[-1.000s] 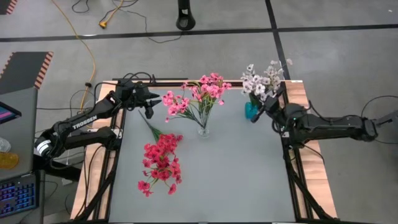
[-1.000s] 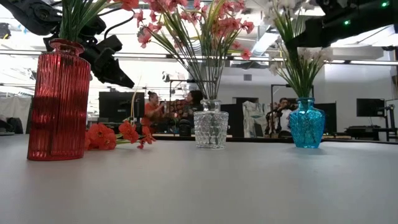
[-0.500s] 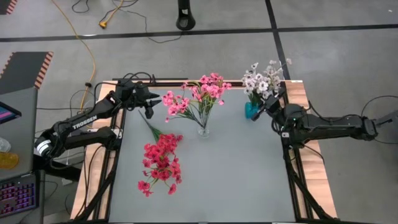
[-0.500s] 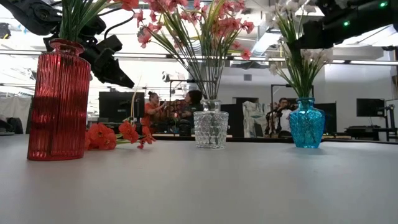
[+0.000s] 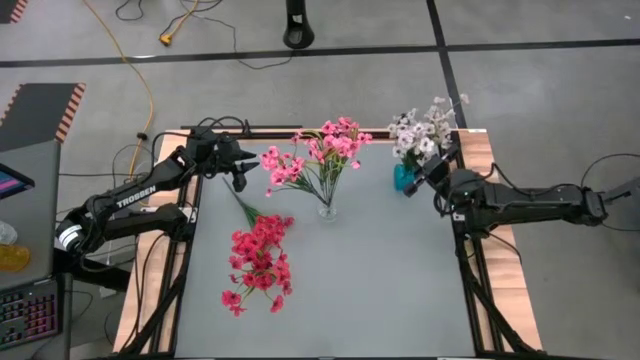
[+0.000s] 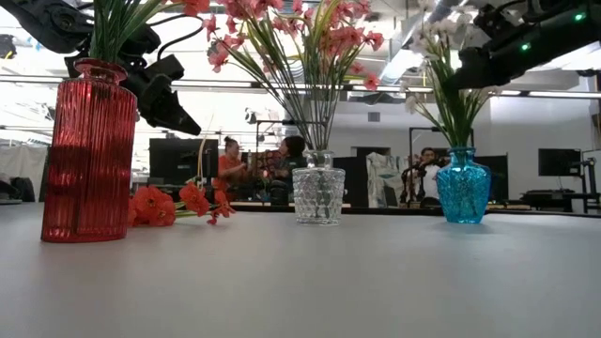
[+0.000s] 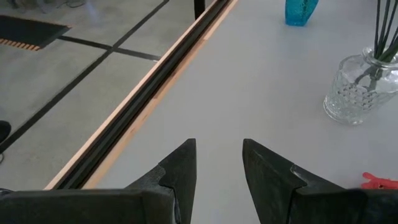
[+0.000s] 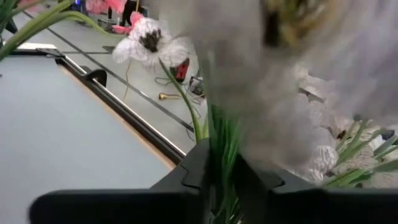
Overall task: Sort flowers into vase by color
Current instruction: Put the white flowers into the blue base
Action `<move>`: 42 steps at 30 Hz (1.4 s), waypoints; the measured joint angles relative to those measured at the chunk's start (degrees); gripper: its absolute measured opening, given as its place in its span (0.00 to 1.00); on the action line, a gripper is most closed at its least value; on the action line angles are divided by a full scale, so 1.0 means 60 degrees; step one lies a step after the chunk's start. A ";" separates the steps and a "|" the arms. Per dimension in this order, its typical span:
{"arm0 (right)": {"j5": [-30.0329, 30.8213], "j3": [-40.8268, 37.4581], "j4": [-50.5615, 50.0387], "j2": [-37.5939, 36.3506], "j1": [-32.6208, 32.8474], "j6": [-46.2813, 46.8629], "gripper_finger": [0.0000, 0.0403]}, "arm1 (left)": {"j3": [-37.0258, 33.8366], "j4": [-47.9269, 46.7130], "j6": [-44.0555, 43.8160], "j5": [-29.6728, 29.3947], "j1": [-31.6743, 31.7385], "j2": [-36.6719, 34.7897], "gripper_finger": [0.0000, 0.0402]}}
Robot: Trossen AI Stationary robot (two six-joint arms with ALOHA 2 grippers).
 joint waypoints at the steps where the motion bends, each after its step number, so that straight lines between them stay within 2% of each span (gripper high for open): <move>1: 0.0000 0.0000 -0.0038 0.0000 0.0000 0.0066 0.27 | 0.0000 0.0003 0.0000 0.0000 0.0003 0.0000 0.30; 8: 0.0000 0.0008 -0.0660 -0.0004 0.0000 0.1293 0.51 | 0.0000 -0.0001 -0.0004 0.0000 0.0003 0.0000 0.30; 13: -0.0075 0.0668 -0.3201 0.0000 0.0000 0.2839 0.62 | 0.0000 -0.0001 -0.0004 0.0000 0.0001 0.0000 0.30; 17: -0.0680 0.1328 -0.5319 0.0000 0.0000 0.4052 0.64 | 0.0000 -0.0001 -0.0004 0.0000 0.0003 0.0000 0.30; 22: -0.1599 0.1769 -0.6915 0.0007 0.0000 0.4672 0.64 | 0.0000 -0.0001 -0.0076 0.0002 0.0002 0.0000 0.30; 35: -0.3104 0.1953 -0.7244 0.0011 0.0000 0.4883 0.64 | 0.0000 -0.0004 -0.0135 0.0306 0.0000 0.0000 0.30; 38: -0.3327 0.2330 -0.7853 0.0007 0.0002 0.5397 0.64 | 0.0000 -0.0004 -0.0142 0.0302 0.0000 0.0000 0.30; 42: -0.3360 0.2952 -0.9452 0.0080 0.0000 0.6745 0.64 | 0.0000 -0.0004 -0.0159 0.0302 0.0000 0.0000 0.30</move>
